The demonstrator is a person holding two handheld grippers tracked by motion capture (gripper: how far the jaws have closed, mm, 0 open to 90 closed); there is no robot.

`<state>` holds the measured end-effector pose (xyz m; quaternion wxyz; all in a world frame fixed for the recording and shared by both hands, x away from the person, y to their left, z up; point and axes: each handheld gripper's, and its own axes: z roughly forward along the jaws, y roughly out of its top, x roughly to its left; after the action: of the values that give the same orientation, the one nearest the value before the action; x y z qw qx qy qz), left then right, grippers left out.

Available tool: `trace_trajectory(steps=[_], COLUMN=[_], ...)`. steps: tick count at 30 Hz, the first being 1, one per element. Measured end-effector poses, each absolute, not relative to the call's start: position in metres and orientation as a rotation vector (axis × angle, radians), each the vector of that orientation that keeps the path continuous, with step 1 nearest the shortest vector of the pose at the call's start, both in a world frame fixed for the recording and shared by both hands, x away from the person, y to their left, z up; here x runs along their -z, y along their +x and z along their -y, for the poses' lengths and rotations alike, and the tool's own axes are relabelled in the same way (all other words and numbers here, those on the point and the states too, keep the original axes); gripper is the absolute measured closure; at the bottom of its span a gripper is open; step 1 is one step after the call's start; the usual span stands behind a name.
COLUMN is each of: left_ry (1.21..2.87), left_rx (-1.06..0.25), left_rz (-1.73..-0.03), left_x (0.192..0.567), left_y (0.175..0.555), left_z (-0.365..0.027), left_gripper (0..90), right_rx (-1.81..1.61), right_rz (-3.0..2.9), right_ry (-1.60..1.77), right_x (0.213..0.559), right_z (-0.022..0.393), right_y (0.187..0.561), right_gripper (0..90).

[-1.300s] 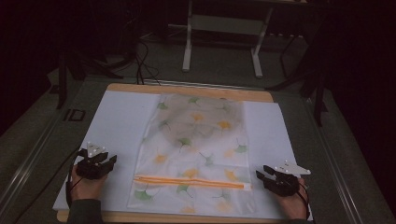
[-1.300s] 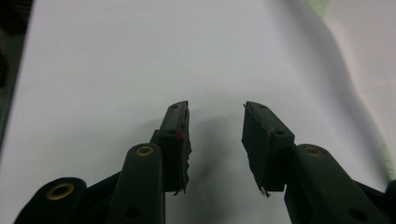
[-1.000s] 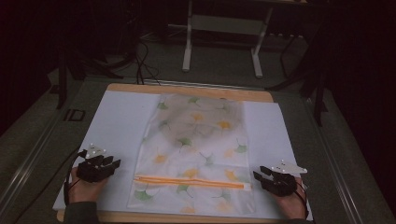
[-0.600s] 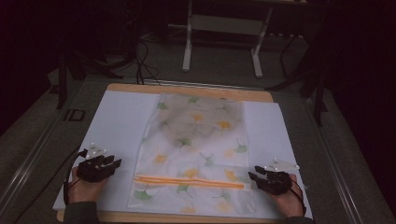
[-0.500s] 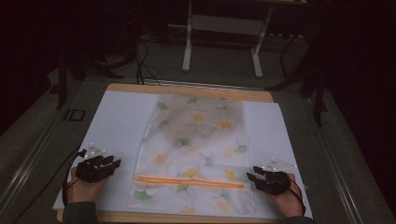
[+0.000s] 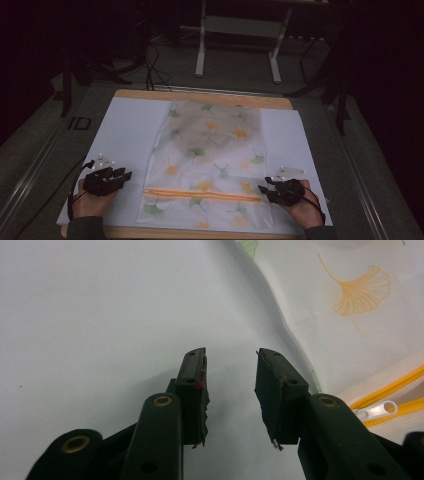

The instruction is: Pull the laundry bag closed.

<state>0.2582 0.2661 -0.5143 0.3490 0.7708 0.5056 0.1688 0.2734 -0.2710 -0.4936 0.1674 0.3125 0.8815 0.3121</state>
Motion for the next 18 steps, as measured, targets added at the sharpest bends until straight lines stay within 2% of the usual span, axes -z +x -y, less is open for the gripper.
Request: trace_trajectory(steps=[18], left_ry=[2.052], left_rx=[-0.467], left_rz=[-1.262], left_x=[0.514], left_y=[0.257], left_z=[-0.266], left_gripper=[63.2], right_rx=[-0.731], right_rz=[-2.659], right_ry=[0.641], right_x=[0.475], right_z=[0.220], right_y=[0.282], right_gripper=[58.2])
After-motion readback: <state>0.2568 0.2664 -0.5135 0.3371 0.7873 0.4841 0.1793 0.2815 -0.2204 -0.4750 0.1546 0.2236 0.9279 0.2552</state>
